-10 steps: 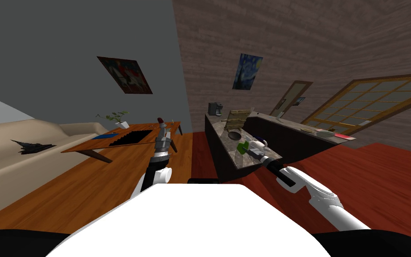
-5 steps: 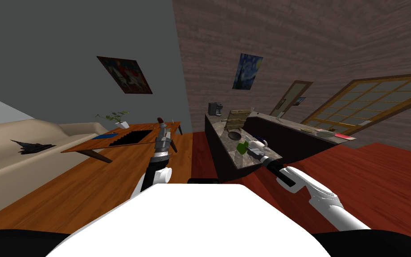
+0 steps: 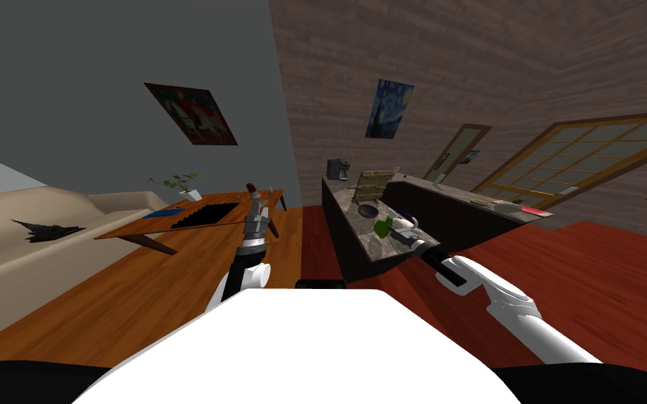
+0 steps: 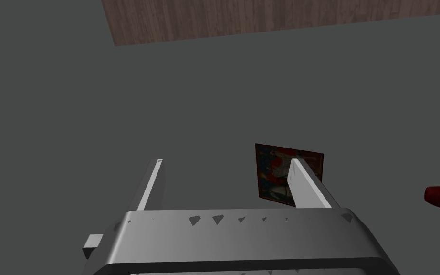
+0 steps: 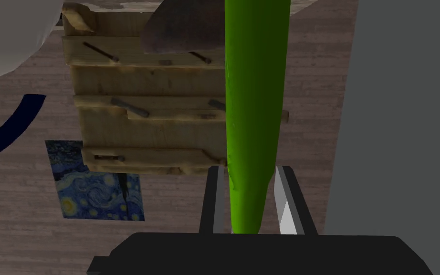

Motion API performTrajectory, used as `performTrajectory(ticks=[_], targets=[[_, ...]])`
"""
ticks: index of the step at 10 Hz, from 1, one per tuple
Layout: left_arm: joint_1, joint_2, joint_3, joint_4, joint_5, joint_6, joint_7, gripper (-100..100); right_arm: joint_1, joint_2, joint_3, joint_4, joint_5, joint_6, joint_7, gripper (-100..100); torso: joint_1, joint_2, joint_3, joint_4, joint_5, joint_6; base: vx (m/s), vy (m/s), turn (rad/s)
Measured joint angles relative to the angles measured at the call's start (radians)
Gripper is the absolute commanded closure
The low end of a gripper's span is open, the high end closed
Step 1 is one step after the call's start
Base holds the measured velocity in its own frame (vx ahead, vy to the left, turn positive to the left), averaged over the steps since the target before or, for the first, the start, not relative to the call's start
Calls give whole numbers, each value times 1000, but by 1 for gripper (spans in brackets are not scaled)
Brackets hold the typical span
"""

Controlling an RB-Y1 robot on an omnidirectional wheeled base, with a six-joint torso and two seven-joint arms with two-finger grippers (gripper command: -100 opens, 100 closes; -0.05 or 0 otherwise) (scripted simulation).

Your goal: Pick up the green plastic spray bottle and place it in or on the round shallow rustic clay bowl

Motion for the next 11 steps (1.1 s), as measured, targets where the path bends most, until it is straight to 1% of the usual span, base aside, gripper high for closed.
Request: performTrajectory(ticks=[1,3,4,5,6,7,8,10,11], targets=[[0,0,0,0,0,0,0,0,-26,-18,-8,15,-9,-4,-5,100,0,1,1,0,0,0,-135,-4,-46],[0,0,0,0,0,0,0,0,-43,-68,-54,7,-37,-5,-25,100,2,2,2,1,1,0,-140,-5,-51],[0,0,0,0,0,0,0,0,-70,-82,-66,17,-46,-7,-28,100,2,2,1,1,1,0,-117,-9,-19],[0,0,0,0,0,0,0,0,-70,-103,-83,-6,-55,10,-38,100,3,1,1,1,1,0,-103,4,-9],[0,0,0,0,0,0,0,0,-78,-115,-106,-6,-64,9,-43,100,3,0,1,1,1,0,-62,7,-18],[0,0,0,0,0,0,0,0,-97,-129,-112,1,-70,10,-48,100,3,-3,-1,0,1,-1,-17,8,1],[0,0,0,0,0,0,0,0,-107,-147,-114,-3,-75,20,-60,100,4,-6,-3,-1,1,-1,24,23,22],[0,0,0,0,0,0,0,0,-106,-178,-132,-4,-84,24,-84,100,5,-14,-8,-3,1,-3,132,28,34],[1,0,0,0,0,0,0,0,-95,-200,-139,-11,-88,29,-102,100,5,-19,-11,-5,1,-3,170,28,26]])
